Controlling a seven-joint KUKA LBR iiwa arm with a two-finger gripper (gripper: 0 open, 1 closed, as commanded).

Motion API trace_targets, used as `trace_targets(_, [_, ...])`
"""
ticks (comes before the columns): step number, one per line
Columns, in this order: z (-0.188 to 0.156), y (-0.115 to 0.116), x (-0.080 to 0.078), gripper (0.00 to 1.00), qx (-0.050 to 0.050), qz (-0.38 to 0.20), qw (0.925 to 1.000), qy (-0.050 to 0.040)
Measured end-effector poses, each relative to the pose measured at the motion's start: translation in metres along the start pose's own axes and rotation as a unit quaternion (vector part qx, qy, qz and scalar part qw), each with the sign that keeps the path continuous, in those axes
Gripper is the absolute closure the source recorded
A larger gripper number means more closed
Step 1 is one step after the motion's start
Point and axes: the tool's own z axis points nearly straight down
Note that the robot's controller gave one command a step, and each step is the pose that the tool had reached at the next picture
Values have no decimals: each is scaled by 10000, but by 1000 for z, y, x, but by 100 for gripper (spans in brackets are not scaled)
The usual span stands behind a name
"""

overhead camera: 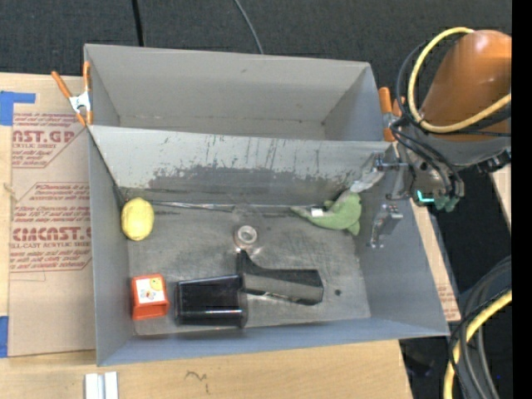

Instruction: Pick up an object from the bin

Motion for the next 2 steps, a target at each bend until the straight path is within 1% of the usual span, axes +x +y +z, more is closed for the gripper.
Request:
trace_targets(1, [-4, 0, -1, 0, 7, -6, 10000, -37])
trace_targets(2, [58, 34, 16, 0, 2, 268, 9996, -56])
